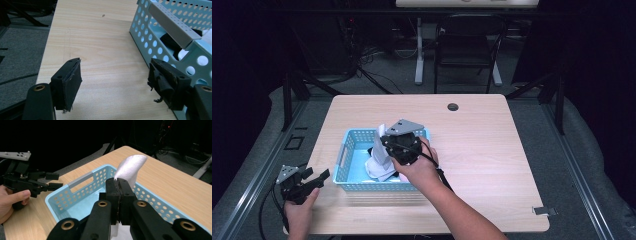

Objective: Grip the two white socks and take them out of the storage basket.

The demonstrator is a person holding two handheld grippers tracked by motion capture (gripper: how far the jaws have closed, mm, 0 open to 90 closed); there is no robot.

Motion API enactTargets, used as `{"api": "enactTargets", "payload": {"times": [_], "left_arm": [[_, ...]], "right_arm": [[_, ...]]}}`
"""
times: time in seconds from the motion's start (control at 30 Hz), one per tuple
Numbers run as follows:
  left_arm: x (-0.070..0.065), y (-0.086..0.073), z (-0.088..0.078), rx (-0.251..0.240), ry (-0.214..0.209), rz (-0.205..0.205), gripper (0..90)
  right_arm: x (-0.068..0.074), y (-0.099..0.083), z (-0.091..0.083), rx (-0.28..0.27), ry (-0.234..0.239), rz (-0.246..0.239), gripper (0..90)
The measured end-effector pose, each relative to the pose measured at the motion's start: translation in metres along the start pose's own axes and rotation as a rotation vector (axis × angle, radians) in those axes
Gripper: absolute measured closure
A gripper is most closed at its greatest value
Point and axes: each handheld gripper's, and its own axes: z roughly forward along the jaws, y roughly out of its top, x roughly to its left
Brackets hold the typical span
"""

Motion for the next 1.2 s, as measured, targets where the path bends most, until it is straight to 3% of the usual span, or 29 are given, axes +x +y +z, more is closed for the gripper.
{"api": "enactTargets", "payload": {"times": [0.27,0.6,1.2], "left_arm": [[0.000,0.000,0.000,-0.001,0.001,0.002,26.6],[-0.001,0.000,0.000,0.002,0.001,0.003,26.6],[-0.001,0.000,0.001,0.005,0.004,0.004,26.6]], "right_arm": [[-0.006,0.004,-0.027,-0.042,-0.009,0.011,88.9],[-0.021,-0.003,-0.065,-0.061,-0.050,0.016,88.9],[-0.060,-0.041,-0.127,-0.078,-0.168,0.080,89.0]]}}
